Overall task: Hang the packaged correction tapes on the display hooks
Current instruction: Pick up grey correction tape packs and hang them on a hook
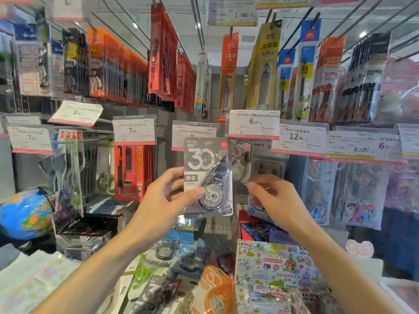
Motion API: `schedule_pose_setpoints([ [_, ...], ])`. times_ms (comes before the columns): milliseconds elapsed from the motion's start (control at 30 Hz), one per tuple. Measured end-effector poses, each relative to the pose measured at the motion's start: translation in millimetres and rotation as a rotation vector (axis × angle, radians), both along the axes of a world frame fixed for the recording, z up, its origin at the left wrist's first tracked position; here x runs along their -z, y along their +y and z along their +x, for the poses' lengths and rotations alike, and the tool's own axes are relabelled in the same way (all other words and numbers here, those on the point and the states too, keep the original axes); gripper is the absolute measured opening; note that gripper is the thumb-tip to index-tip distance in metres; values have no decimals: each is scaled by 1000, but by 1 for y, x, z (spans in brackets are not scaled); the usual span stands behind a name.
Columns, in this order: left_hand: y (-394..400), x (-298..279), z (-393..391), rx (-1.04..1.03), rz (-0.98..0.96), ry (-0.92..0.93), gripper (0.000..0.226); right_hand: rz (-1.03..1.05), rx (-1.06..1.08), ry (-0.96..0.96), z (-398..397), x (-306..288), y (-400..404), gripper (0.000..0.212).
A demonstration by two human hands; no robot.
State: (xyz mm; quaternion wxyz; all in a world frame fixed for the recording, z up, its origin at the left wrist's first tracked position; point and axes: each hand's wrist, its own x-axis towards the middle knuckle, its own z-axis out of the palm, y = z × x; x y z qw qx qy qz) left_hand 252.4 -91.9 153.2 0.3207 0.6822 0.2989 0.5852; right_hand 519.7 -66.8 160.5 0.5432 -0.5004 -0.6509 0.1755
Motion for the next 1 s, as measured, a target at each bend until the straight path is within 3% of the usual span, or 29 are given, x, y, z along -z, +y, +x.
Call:
schedule_pose_setpoints([
  [133,4,7,11,40,-51,0,47,-31,-229,73,-15,7,-27,18],
  [367,1,11,26,24,-29,34,30,-46,-337,201,-27,12,-39,30],
  [600,1,-2,26,-100,79,90,19,3,-318,177,-5,16,-45,32],
  [1000,3,-96,47,-157,274,121,6,68,-253,176,21,16,-59,36],
])
